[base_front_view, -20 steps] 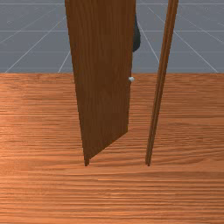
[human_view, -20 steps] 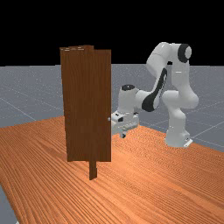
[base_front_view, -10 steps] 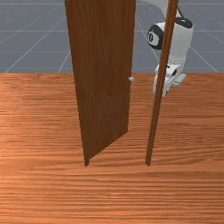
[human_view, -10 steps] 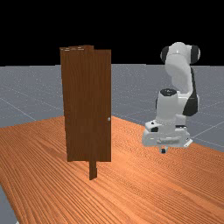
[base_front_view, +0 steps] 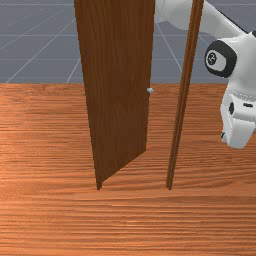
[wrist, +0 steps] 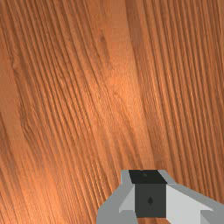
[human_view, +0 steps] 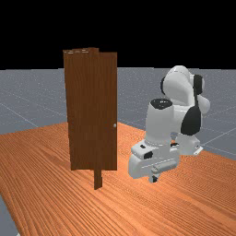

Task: Open the door

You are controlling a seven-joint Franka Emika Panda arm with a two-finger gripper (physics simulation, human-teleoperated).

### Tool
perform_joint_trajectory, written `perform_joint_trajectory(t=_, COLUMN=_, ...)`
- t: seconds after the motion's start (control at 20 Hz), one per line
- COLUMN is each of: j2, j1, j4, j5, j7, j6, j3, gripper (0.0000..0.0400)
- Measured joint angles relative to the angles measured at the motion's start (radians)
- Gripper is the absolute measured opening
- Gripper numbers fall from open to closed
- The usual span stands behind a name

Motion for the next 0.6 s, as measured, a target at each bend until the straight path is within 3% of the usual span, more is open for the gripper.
perform_joint_trajectory(t=0.2, j2=0.258, j1=0.014, j4=0.463, j5=0.007, j7=-0.027, j6=-0.201, j3=-0.019, gripper=0.0)
perform_joint_trajectory(t=0.25, j2=0.187, j1=0.006, j4=0.323, j5=0.007, j7=0.008, j6=-0.141, j3=-0.016, gripper=0.0)
perform_joint_trajectory(t=0.35, j2=0.187, j1=0.006, j4=0.323, j5=0.007, j7=0.008, j6=-0.141, j3=-0.016, gripper=0.0)
perform_joint_trajectory(t=0.4, j2=0.128, j1=-0.028, j4=0.205, j5=-0.02, j7=-0.191, j6=-0.075, j3=0.014, gripper=0.0)
perform_joint_trajectory(t=0.6, j2=-0.034, j1=-0.181, j4=-0.08, j5=-0.025, j7=-0.416, j6=0.063, j3=0.02, gripper=0.0)
